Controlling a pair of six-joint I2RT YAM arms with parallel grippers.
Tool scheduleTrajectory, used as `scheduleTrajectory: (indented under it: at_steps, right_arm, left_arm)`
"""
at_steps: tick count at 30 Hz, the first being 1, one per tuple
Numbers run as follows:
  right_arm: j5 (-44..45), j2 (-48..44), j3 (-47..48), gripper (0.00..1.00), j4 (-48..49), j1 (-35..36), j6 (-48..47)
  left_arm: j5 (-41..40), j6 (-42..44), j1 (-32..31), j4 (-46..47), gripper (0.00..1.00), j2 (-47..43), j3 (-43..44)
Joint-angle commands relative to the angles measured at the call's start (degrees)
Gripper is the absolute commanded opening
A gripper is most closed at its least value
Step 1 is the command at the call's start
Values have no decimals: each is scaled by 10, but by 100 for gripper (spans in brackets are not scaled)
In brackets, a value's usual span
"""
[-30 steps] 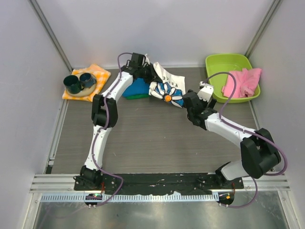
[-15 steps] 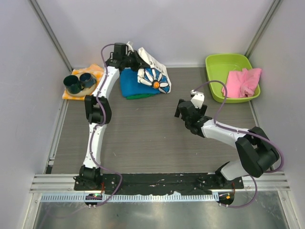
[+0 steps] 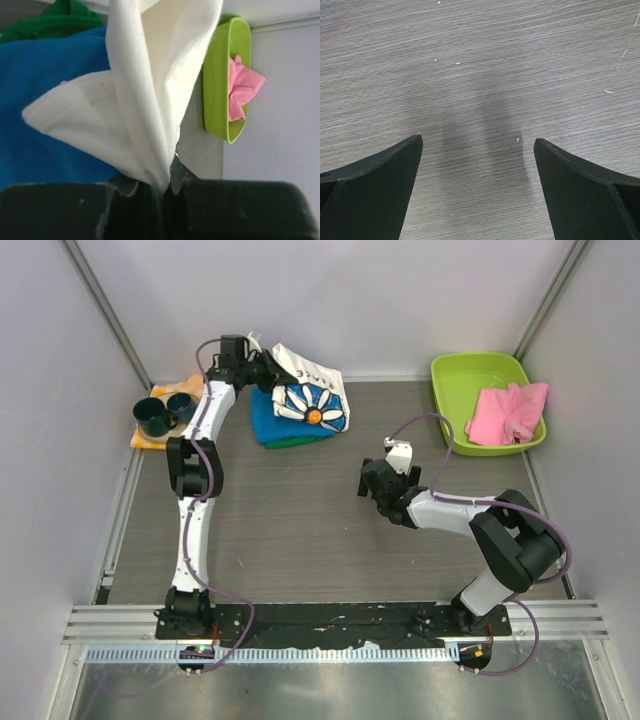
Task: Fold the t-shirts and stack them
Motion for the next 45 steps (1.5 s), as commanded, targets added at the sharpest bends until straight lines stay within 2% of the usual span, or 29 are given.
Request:
scheduleTrajectory:
  at_steps: [1, 4, 13, 19, 20, 21, 22, 24, 27, 31, 33, 41, 45]
  right_arm:
    - [12, 3, 30, 100, 22, 6, -8]
    - [10, 2, 31, 100, 21, 6, -10]
    - [10, -1, 29, 100, 21, 8, -16]
    - [8, 3, 29, 100, 20, 8, -16]
    - [6, 2, 28, 100, 19, 8, -16]
    - [5, 1, 26, 100, 20, 8, -17]
    - [5, 0, 26, 100, 20, 8, -18]
    - [6, 0, 25, 100, 21, 8, -19]
    - [3, -1, 23, 100, 23, 9, -18]
    - [-1, -3, 23, 100, 23, 10, -19]
    - [-3, -6, 22, 100, 25, 11, -18]
    - [-14, -13, 26, 100, 22, 18, -20]
    - [-22, -27, 33, 100, 15, 23, -27]
  left_arm:
    - [31, 4, 33, 61, 0, -93, -58]
    - [29, -1, 49, 106, 0, -126, -150]
    - [29, -12, 108, 159, 0, -164, -238]
    - [29, -22, 116, 184, 0, -162, -269]
    - [26, -23, 117, 188, 4, -162, -276]
    - [20, -26, 119, 198, 28, -167, -288]
    - [15, -37, 122, 223, 41, -172, -316]
    - [12, -52, 126, 254, 89, -178, -345]
    - [5, -85, 136, 335, 93, -201, -414]
    - [-4, -125, 152, 443, 93, -239, -514]
    - [-10, -134, 160, 463, 92, -249, -536]
    - [-45, -136, 171, 459, 89, -330, -624]
    - [-119, -117, 169, 412, 89, -416, -700]
